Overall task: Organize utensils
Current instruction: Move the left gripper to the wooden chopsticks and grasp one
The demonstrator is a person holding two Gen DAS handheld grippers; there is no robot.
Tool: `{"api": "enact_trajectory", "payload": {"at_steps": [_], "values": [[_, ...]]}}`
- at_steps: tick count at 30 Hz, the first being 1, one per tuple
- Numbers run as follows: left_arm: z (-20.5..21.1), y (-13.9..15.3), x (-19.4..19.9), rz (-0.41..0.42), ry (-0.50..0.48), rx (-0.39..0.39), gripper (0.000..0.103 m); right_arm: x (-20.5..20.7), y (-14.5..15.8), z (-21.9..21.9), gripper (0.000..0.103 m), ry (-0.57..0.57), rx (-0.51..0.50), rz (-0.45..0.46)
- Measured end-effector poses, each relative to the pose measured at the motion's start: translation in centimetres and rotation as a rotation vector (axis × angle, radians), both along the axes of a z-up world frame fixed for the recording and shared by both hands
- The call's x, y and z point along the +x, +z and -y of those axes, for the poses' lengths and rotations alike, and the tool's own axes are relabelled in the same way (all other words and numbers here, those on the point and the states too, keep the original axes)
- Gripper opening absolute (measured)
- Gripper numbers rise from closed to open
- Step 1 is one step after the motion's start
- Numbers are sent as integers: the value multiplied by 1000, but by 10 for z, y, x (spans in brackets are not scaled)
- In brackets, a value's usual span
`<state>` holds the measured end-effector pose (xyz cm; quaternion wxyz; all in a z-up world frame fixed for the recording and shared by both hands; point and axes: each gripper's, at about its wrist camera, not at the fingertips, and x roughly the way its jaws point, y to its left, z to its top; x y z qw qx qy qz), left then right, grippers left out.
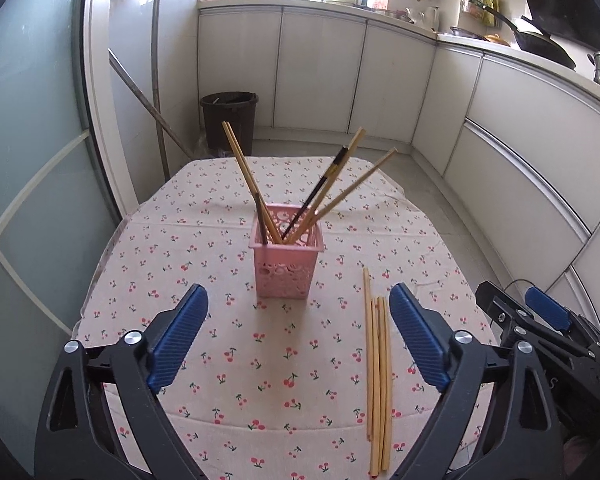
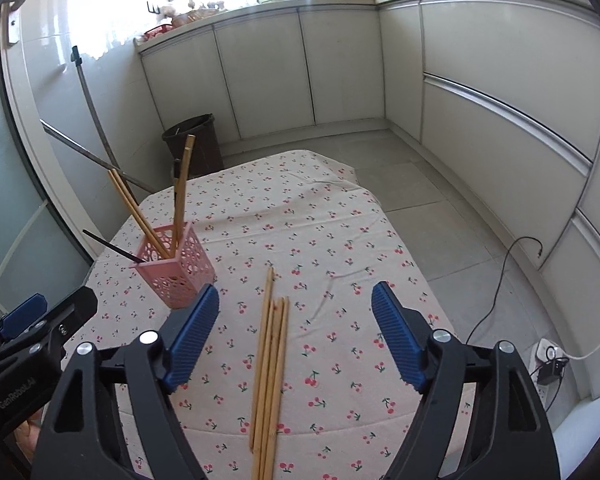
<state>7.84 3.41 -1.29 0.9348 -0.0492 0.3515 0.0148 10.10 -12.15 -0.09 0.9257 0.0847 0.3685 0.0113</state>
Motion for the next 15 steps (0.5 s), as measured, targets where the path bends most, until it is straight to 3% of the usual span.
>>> {"api": "enact_trajectory", "payload": {"at_steps": [7,11,15], "values": [[7,-10,-3,-26,-20,15,96,-7,-9,11,95,-25,23,-31],[8,-17,0,-56,-28,21,96,-7,-20,24,96,-57,63,-82],[9,-35,11,-141,-50,-2,96,-6,-32,39,96,-100,99,-139]]}}
